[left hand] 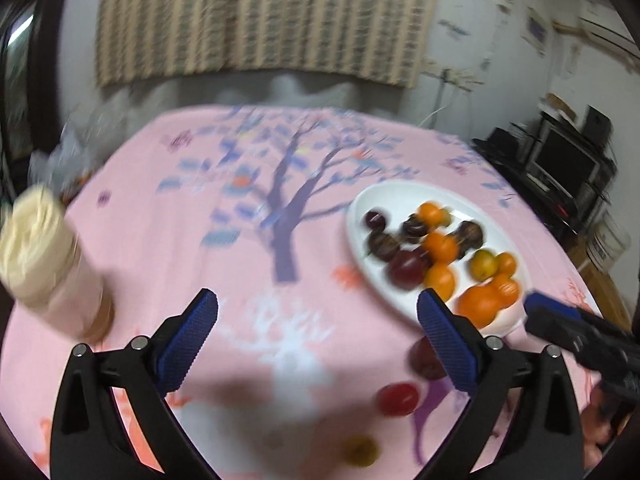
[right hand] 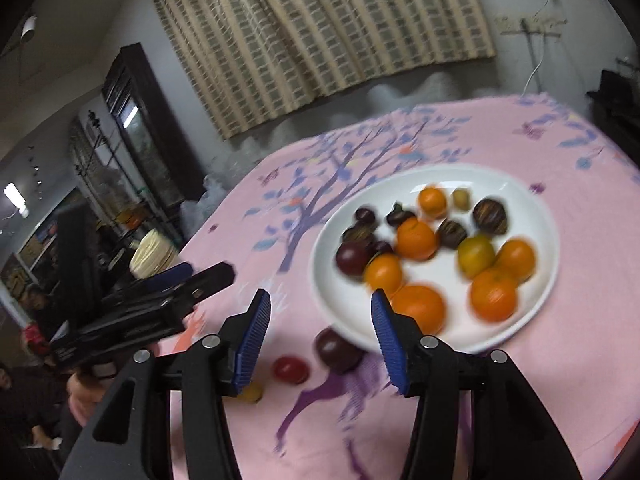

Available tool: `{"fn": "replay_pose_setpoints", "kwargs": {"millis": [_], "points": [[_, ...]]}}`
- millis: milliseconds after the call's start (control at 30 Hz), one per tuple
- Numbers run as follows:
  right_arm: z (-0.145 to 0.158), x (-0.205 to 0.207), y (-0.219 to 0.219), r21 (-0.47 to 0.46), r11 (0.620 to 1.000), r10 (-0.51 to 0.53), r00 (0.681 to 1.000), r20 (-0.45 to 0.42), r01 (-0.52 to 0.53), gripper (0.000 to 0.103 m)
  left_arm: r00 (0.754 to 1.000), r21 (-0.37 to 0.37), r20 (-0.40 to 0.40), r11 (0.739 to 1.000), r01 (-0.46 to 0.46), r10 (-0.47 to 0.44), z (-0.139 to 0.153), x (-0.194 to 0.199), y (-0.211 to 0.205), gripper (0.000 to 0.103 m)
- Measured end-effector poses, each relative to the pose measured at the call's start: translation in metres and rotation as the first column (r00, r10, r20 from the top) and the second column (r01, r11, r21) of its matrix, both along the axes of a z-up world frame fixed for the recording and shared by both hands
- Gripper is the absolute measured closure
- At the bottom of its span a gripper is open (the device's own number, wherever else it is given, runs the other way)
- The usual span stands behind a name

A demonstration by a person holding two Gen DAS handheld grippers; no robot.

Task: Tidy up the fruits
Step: 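Grasp a dark plum with the right tool while the left tool grasps the red cherry tomato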

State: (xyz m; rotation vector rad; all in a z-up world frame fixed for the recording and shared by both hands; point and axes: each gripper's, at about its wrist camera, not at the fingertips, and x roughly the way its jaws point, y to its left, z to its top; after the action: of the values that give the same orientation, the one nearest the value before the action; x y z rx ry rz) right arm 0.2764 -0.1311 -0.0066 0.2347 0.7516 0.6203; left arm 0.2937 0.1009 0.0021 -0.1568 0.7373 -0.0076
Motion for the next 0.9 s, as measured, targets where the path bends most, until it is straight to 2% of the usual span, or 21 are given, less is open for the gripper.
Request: {"fn": "replay_pose_setpoints", "kwargs": {"millis": [133,233,333,733,900], "points": [[-0.02,-0.008,0.026,-0.061,0.996,0.056,0.996,-0.065,-0.06,0.05,0.995,-0.041,-0.039,0.995,-0.095,0.093,-0.011,-0.003,0.027,0.005],[-0.033,-0.009,0.039,-0.108,0.992,0.059,0.994,-0.092,-0.069,0.05,0.992,-0.053,-0.007,0.991,-0.123,0.123,-0.004,-0.01,0.036,0.005],[-0.04,-0.006,0.037,-0.12,0.992,0.034,0.993,-0.115,-0.048,0.05,0.989,-0.034,0.026,0.989,-0.146,0.147,0.004,-0.016,0.037,0.005],[-0.061,0.023,0.044,-0.149,0.989,-0.036,0.985,-0.171,0.01,0.05,0.992,-0.06,0.032,0.991,-0.124,0.126,0.014,-0.019,0.035,0.005],[-0.065,0.028,0.056,-0.204,0.979,-0.045,0.988,-0.149,0.014,0.058,0.991,-0.062,0.032,0.99,-0.127,0.129,0.014,-0.02,0.035,0.005]]}}
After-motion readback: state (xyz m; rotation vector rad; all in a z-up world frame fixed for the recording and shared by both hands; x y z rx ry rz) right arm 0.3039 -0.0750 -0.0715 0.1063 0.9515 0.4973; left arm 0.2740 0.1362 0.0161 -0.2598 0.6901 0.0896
